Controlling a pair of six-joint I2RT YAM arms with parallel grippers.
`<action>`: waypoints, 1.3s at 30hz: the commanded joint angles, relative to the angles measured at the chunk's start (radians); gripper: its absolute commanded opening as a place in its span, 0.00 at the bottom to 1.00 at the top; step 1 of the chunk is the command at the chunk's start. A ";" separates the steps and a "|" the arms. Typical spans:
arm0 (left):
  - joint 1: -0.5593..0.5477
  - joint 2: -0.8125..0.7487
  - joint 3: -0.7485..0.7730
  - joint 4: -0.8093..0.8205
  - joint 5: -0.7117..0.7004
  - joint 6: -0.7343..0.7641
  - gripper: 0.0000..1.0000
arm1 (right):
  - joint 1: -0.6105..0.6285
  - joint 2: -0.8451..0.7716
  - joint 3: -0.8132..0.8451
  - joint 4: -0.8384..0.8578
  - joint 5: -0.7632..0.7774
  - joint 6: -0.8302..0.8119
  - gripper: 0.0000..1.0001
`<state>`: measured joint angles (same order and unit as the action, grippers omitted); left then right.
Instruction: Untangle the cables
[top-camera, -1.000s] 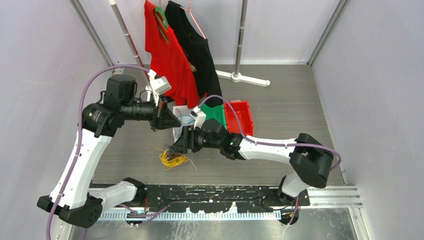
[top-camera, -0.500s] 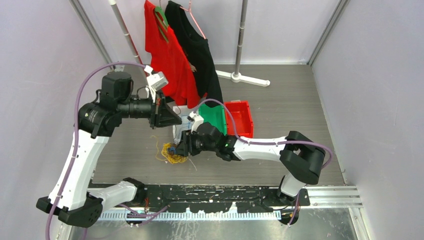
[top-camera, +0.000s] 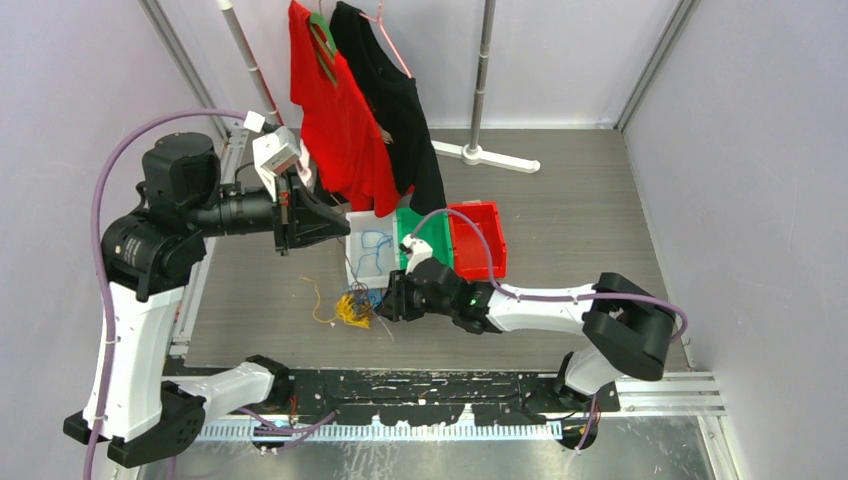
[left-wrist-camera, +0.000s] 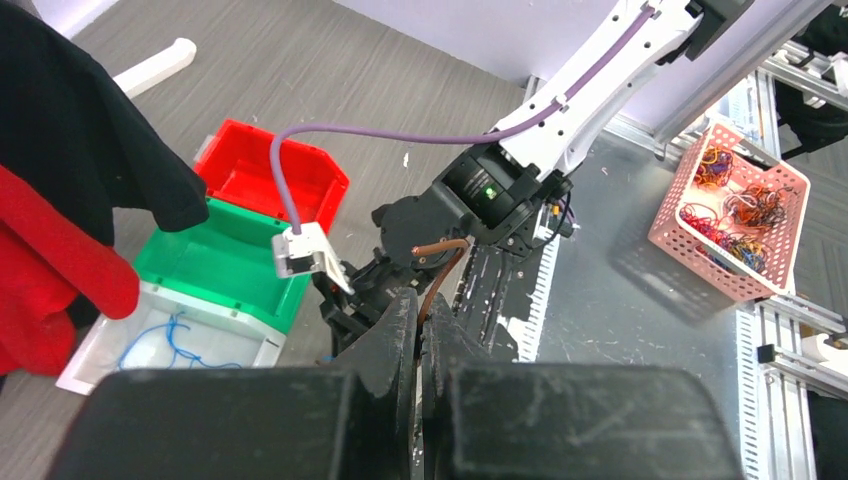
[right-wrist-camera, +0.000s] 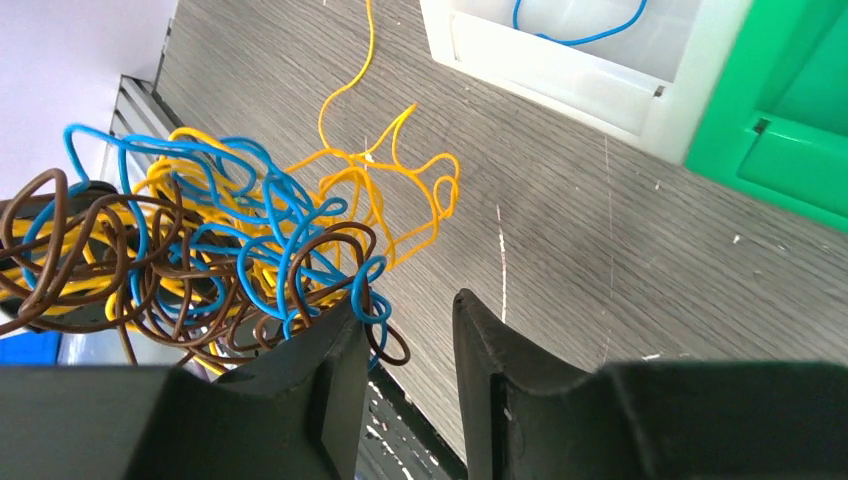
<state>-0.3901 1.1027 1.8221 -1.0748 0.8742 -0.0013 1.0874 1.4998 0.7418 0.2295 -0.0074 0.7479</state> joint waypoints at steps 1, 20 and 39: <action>0.005 -0.006 0.047 -0.020 0.001 0.034 0.00 | 0.006 -0.089 -0.024 0.007 0.044 0.010 0.40; 0.004 -0.049 -0.049 -0.001 -0.046 0.087 0.00 | 0.022 -0.159 0.134 -0.102 -0.019 -0.086 0.50; 0.005 -0.046 -0.033 0.000 -0.027 0.061 0.00 | 0.092 -0.042 0.229 -0.003 -0.020 -0.162 0.62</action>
<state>-0.3901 1.0710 1.7607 -1.1004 0.8291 0.0696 1.1763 1.4357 0.9020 0.1581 -0.0853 0.6182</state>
